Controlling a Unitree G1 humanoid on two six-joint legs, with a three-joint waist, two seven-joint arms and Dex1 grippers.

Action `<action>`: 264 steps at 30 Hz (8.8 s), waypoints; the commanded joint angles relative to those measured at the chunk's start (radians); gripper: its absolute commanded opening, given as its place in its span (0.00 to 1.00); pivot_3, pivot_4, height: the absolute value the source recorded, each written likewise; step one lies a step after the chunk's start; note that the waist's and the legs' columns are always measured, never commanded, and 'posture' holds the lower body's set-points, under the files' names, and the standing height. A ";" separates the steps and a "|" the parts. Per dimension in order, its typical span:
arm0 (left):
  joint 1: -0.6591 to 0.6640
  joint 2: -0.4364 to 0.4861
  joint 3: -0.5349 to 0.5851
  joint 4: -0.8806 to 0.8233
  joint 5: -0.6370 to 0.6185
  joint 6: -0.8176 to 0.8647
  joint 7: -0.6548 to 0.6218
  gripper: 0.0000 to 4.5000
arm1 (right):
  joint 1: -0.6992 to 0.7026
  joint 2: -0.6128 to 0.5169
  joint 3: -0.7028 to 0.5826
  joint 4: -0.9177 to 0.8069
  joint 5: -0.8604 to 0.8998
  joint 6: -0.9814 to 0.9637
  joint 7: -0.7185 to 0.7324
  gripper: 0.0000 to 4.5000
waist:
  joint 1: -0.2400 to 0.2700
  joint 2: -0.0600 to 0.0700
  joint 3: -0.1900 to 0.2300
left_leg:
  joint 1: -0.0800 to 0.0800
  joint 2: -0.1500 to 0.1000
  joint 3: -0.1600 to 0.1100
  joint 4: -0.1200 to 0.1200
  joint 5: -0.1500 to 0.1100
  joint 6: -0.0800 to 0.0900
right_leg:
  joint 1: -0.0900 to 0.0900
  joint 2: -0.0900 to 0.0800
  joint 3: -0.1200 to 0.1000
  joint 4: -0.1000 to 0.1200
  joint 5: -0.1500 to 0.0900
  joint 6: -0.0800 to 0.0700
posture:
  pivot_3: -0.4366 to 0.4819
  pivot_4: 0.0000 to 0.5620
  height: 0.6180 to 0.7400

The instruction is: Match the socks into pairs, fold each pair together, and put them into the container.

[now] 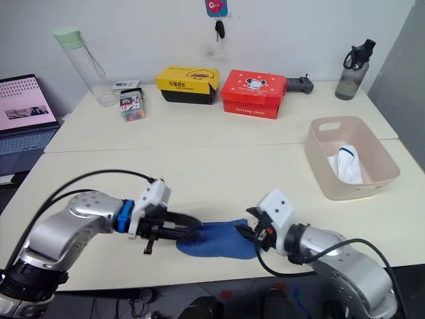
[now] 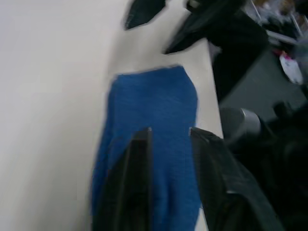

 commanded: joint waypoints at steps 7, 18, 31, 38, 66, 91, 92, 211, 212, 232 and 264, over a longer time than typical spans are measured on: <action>-0.053 -0.111 -0.133 0.265 0.243 -0.205 0.061 0.00 | -0.030 -0.016 0.187 0.213 -0.245 -0.204 0.044 0.01 | 0.003 -0.001 0.000 | -0.001 -0.001 0.000 0.001 0.000 0.000 | 0.000 0.000 0.000 0.000 0.000 0.000 | 0.48 0.27 0.88; -0.031 -0.131 -0.133 0.286 0.253 -0.182 0.073 0.00 | 0.059 -0.002 -0.008 0.172 -0.158 -0.230 0.088 0.01 | 0.007 -0.001 -0.003 | 0.000 -0.001 -0.001 0.001 0.000 0.000 | 0.001 0.000 0.000 0.000 0.000 0.000 | 0.48 0.27 0.88; -0.018 -0.127 -0.135 0.269 0.279 -0.215 0.078 0.00 | 0.005 -0.073 0.174 0.214 -0.173 -0.190 0.232 0.01 | 0.004 -0.001 -0.004 | 0.000 -0.001 -0.001 0.001 0.000 0.000 | 0.001 0.000 0.000 -0.001 0.000 0.000 | 0.48 0.27 0.88; -0.005 -0.126 -0.127 0.274 0.284 -0.237 0.082 0.00 | 0.103 -0.140 0.113 0.170 -0.194 -0.274 0.251 0.01 | 0.004 -0.002 -0.008 | 0.000 0.000 -0.001 0.001 0.000 0.000 | 0.001 0.000 0.000 -0.001 0.000 0.000 | 0.48 0.27 0.88; 0.046 -0.115 -0.107 0.250 0.299 -0.400 0.069 0.00 | 0.198 -0.107 0.076 0.009 -0.161 -0.061 0.028 0.16 | 0.003 -0.001 -0.010 | 0.001 0.000 -0.001 0.000 0.000 0.000 | 0.002 0.000 -0.001 -0.001 0.000 0.000 | 0.48 0.27 0.88; -0.181 -0.287 -0.226 0.326 0.358 -0.327 0.053 0.00 | 0.002 -0.263 -0.163 -0.081 0.061 0.130 0.183 0.00 | 0.013 -0.004 -0.008 | -0.001 0.000 -0.001 0.001 0.000 0.000 | 0.001 0.000 -0.001 -0.001 0.000 0.000 | 0.48 0.27 0.88; -0.182 -0.292 -0.229 0.332 0.366 -0.332 0.057 0.00 | -0.018 -0.261 -0.155 -0.085 0.069 0.145 0.182 0.00 | 0.013 -0.004 -0.008 | -0.001 0.000 -0.001 0.001 0.000 0.000 | 0.001 0.000 -0.001 -0.001 0.000 0.000 | 0.48 0.27 0.88; -0.222 -0.188 -0.173 0.365 0.297 -0.273 -0.034 0.00 | -0.194 -0.054 0.220 0.235 -0.085 -0.048 0.335 0.01 | 0.003 -0.003 -0.008 | -0.002 -0.001 -0.003 0.002 0.000 0.000 | -0.001 0.000 -0.002 0.000 0.000 0.000 | 0.48 0.27 0.88; -0.216 -0.179 -0.170 0.377 0.304 -0.285 -0.034 0.00 | -0.186 -0.065 0.221 0.228 -0.087 -0.052 0.341 0.01 | 0.003 -0.003 -0.008 | -0.002 -0.001 -0.003 0.002 0.000 0.000 | 0.000 0.000 -0.002 -0.001 0.000 0.000 | 0.48 0.27 0.88; -0.261 -0.197 -0.140 0.296 0.245 -0.305 -0.105 0.00 | -0.142 -0.196 0.048 0.055 -0.113 -0.085 0.296 0.01 | 0.001 -0.004 -0.007 | -0.002 0.000 -0.003 0.002 0.000 0.000 | 0.000 0.000 -0.003 -0.001 0.000 0.000 | 0.48 0.27 0.88; -0.086 -0.132 -0.128 0.341 0.344 -0.422 -0.043 0.00 | -0.298 0.422 -0.292 0.419 0.241 0.693 -0.002 0.99 | -0.002 -0.002 -0.008 | 0.000 0.000 -0.003 0.000 0.000 0.000 | 0.000 0.000 -0.001 0.001 0.000 0.000 | 0.48 0.27 0.88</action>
